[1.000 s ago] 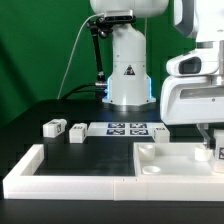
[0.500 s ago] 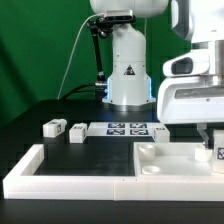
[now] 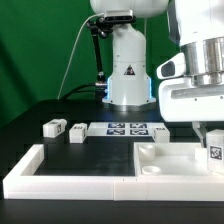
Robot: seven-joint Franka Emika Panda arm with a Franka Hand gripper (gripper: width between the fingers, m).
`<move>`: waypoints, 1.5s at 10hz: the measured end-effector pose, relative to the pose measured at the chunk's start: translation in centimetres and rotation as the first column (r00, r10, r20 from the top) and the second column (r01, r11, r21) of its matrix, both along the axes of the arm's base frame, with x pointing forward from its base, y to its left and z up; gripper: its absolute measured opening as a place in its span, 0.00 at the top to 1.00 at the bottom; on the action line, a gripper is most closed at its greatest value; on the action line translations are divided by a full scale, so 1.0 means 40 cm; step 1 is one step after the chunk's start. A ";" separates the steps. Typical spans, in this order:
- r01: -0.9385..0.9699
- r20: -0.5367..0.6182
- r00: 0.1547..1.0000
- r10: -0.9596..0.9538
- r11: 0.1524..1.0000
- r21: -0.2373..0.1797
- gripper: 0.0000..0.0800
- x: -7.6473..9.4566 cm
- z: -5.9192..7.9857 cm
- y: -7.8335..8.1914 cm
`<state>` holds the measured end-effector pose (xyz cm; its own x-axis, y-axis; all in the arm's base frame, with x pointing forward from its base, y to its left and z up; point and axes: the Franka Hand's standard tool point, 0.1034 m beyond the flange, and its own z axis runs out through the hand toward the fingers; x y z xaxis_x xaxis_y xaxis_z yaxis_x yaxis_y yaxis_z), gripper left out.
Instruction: Assemble one leg
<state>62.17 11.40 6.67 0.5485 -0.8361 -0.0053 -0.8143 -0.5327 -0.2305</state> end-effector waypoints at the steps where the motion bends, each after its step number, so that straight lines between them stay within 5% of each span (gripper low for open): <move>1: 0.163 -0.024 0.987 -0.162 0.986 0.031 0.63 -0.002 0.000 0.001; 6: 0.556 -0.112 0.831 -0.545 0.824 0.112 0.63 -0.004 -0.001 0.003; 7: 0.602 -0.129 0.798 -0.589 0.789 0.120 0.57 -0.005 -0.002 0.008; 8: 0.602 -0.130 0.798 -0.589 0.790 0.120 0.37 -0.006 -0.003 0.008; 9: 0.555 -0.116 0.831 -0.544 0.824 0.114 0.37 -0.005 -0.003 0.006; 10: 0.435 -0.088 0.900 -0.427 0.895 0.103 0.23 0.000 0.001 -0.003; 12: 0.333 -0.077 0.942 -0.327 0.939 0.085 0.19 0.000 0.001 -0.002; 15: -0.130 -0.072 0.989 0.130 0.991 -0.002 0.19 0.008 0.009 0.015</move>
Offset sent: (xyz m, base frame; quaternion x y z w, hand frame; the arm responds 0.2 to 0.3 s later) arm 0.0019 -0.0006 -0.0118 0.0228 -0.0038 0.2950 0.9552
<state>62.50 12.02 7.04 0.6509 -0.7579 -0.0433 -0.7523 -0.6363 -0.1704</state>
